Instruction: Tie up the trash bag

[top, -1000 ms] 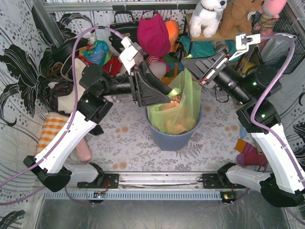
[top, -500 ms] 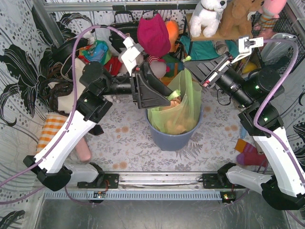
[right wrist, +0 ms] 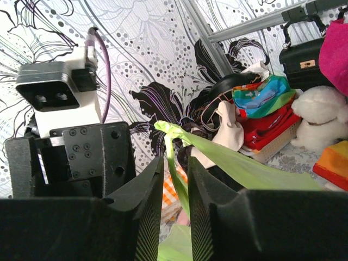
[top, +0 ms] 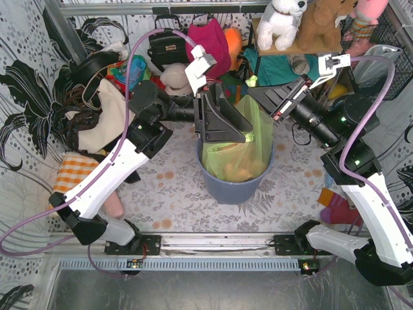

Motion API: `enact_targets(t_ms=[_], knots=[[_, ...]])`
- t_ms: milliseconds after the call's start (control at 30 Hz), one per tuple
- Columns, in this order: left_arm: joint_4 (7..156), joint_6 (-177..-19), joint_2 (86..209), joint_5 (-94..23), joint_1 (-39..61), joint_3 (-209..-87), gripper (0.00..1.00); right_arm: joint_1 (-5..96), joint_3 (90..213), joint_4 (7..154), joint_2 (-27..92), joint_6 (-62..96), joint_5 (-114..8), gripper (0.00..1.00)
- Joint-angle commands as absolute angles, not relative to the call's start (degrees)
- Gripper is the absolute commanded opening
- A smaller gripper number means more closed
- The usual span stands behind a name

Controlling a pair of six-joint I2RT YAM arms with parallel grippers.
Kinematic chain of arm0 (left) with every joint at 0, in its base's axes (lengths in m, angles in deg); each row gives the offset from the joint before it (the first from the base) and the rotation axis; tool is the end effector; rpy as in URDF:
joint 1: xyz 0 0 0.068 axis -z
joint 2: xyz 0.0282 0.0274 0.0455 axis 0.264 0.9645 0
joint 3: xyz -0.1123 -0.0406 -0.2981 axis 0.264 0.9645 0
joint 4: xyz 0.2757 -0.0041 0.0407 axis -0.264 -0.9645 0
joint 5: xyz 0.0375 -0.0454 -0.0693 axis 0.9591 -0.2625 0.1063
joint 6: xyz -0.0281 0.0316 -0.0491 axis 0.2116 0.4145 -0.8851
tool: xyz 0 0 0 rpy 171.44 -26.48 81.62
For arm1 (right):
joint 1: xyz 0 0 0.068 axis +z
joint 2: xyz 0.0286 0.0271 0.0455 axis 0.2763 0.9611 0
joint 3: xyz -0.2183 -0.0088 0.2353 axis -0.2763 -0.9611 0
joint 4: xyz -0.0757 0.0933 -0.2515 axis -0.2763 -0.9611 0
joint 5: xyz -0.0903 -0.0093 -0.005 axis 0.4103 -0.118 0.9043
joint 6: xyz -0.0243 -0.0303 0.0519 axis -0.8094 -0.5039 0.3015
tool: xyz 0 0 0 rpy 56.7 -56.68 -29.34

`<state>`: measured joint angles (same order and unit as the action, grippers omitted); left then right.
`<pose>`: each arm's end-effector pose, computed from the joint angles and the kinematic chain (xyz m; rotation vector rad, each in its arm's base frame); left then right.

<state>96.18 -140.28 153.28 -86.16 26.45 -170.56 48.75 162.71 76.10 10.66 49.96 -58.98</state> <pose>0.1971 -0.2341 0.5912 0.9923 1.2600 -1.8992 0.1433 0.1065 0.6069 -0.1549 1.2693 1.2431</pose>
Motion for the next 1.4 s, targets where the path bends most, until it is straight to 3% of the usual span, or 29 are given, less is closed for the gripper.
enact_targets(t_ms=[0, 333, 467, 800, 1100, 1267, 1367], knots=[[101.6, -142.3, 152.9, -86.5, 26.8, -172.9, 0.66, 48.8, 164.6, 76.7, 11.9, 49.4, -60.7, 0.25], [68.1, -118.8, 148.2, -82.8, 26.7, -175.1, 0.7, 48.8, 167.8, 76.1, 15.1, 50.0, -64.2, 0.26], [62.8, -114.9, 147.2, -81.9, 26.7, -176.5, 0.71, 48.7, 168.7, 75.2, 16.2, 49.9, -65.1, 0.28], [74.1, -123.0, 151.0, -89.3, 26.9, -175.0, 0.71, 48.8, 171.7, 75.8, 19.2, 50.4, -68.5, 0.27], [95.3, -137.5, 154.4, -91.8, 28.1, -176.9, 0.68, 48.8, 170.8, 76.5, 19.3, 50.6, -68.1, 0.23], [96.1, -137.9, 153.7, -88.4, 28.1, -177.1, 0.52, 48.8, 170.6, 76.9, 18.2, 50.6, -66.3, 0.12], [89.0, -132.3, 150.7, -83.0, 28.1, -175.6, 0.19, 48.7, 166.4, 78.9, 14.2, 50.2, -60.8, 0.04]])
